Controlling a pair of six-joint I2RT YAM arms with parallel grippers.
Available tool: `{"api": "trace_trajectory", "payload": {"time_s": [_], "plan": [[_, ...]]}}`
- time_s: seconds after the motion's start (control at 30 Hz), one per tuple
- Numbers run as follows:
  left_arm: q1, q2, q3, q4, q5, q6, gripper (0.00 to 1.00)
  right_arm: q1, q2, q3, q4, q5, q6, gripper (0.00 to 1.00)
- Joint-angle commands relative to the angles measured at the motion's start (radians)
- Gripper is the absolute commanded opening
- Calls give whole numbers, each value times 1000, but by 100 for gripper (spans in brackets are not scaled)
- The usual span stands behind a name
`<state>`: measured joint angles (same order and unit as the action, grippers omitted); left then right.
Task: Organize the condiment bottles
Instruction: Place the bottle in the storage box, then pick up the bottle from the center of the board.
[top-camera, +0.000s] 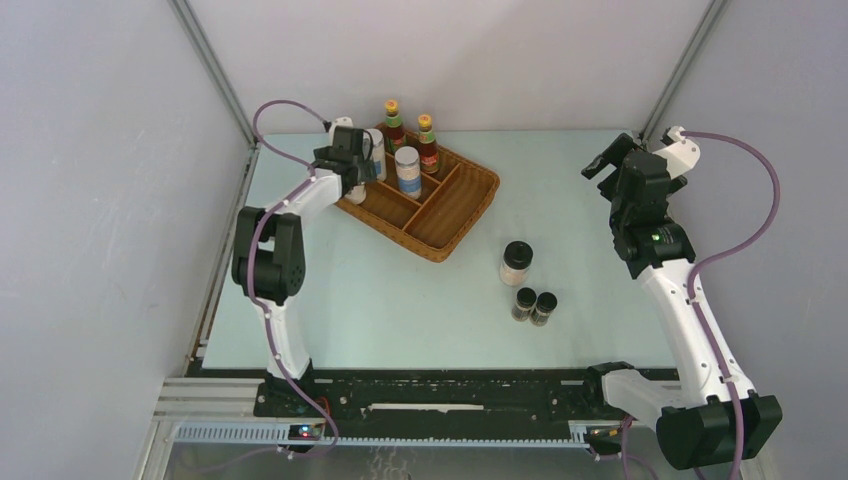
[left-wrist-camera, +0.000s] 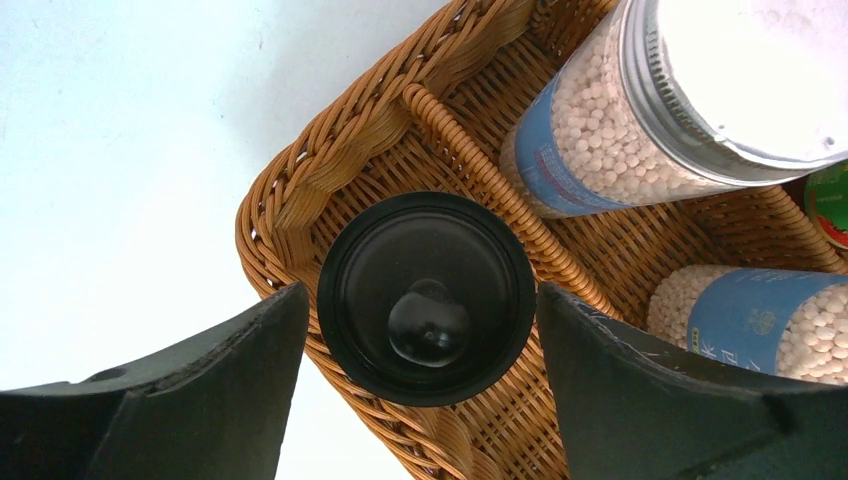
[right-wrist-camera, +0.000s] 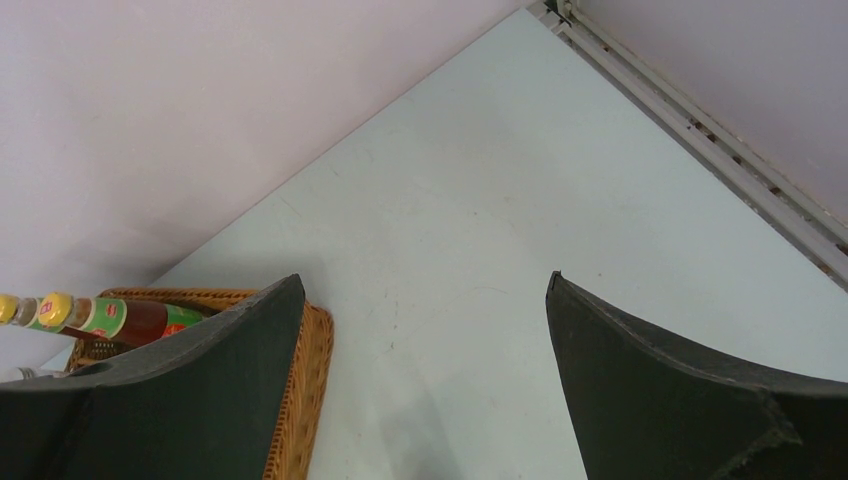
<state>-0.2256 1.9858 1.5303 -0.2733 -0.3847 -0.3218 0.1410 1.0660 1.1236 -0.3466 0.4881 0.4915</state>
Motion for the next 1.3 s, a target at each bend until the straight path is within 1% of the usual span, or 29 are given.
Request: {"api": "trace_trajectory", "payload": {"time_s": [0.0,0.43,0.67,0.9,1.1,1.27], "plan": [[0,-74,25,6,-5,-23,88,3,-23,3,28,-5,-30,100],[-22,-165,-18,13,-28,-18,91,5,-29,3,7,-56,-45,100],[-46,-269,-83,37,-50,-27,92,17,-29,3,-32,-127,-63,100],[-97,-426,-185,82,-69,-47,92,78,-52,4,-97,-126,-112,100],[-181,-565,-255,123,-101,-52,94,149,-29,2,-176,-122,-129,100],[-255,-679,-301,156,-123,-42,95,241,-21,-1,-247,-100,-131,100]]}}
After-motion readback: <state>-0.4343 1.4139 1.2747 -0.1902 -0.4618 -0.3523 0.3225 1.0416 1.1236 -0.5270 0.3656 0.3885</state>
